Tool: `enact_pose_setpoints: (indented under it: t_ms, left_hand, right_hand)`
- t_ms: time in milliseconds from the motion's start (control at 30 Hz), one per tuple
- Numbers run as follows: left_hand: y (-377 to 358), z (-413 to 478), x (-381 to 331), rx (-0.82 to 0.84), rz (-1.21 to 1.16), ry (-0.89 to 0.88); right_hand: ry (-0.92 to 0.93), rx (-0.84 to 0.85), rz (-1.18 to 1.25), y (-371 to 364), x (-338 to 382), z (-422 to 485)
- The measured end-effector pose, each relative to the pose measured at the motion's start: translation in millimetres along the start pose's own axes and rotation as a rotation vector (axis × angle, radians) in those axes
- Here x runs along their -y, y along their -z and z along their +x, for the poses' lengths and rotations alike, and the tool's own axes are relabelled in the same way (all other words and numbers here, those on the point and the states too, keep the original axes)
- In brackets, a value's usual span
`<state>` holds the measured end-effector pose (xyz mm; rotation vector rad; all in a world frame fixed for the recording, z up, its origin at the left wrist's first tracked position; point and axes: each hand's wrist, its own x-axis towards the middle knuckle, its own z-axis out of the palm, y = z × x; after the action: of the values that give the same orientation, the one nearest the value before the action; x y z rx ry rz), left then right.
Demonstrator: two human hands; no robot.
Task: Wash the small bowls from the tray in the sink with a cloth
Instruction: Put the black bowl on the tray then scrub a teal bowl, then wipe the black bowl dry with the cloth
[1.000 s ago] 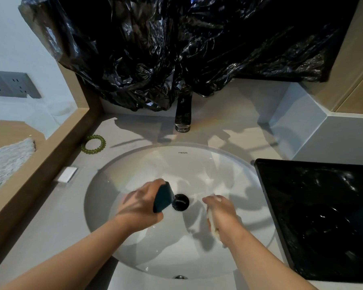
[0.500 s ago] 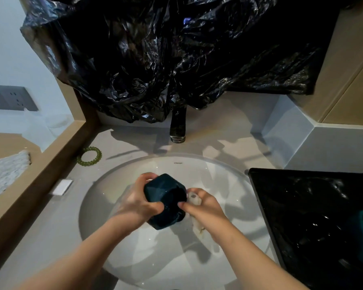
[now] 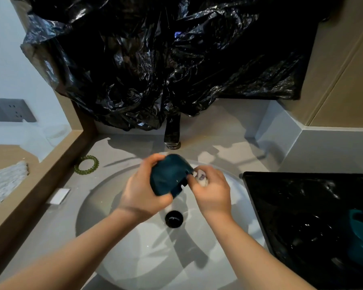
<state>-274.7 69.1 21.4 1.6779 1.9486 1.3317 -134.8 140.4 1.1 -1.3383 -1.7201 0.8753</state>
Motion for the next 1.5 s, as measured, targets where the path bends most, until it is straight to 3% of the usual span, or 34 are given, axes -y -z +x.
enact_pose_setpoints:
  t_ms: [67,167,300,400,633,867,1067,1200,1367,1500]
  left_hand:
    - [-10.6,3.4,-7.4,-0.077,-0.364,0.242]
    - [-28.5,14.7,-25.6,-0.131,-0.69,0.489]
    - [-61.7,25.5,-56.9,-0.037,-0.931,0.778]
    - [-93.0,31.4,-87.7,0.051,-0.997,0.873]
    - [-175.5,51.1,-164.6,0.247,-1.01,0.887]
    - [-266.0,59.0,-222.5,0.479,-0.836,0.897]
    - [-326.0,73.2,-245.0,0.607,-0.411,0.62]
    - [-354.6,76.5,-247.0,0.685,-0.233,0.547]
    - [-370.7,73.4,-232.5,0.784,0.104,0.313]
    - [-369.4,70.7,-229.5,0.81,0.182,0.195]
  right_hand:
    - [-0.054,0.017,0.08,7.9,0.7,5.2]
    - [-0.134,0.081,0.118,28.4,-1.8,8.6]
    - [-0.244,0.042,0.14,77.6,-7.4,15.2]
    - [-0.245,0.042,0.113,127.5,-13.0,22.7]
    - [-0.233,-0.043,0.024,239.1,-38.4,46.8]
    - [-0.255,-0.138,-0.117,331.6,-88.5,62.6]
    - [-0.347,-0.267,-0.18,372.3,-136.5,64.4]
    - [-0.436,-0.325,-0.186,377.5,-161.3,60.8]
    - [-0.49,-0.287,-0.263,375.7,-179.3,49.3]
    - [-0.505,-0.267,-0.224,371.9,-184.1,42.9]
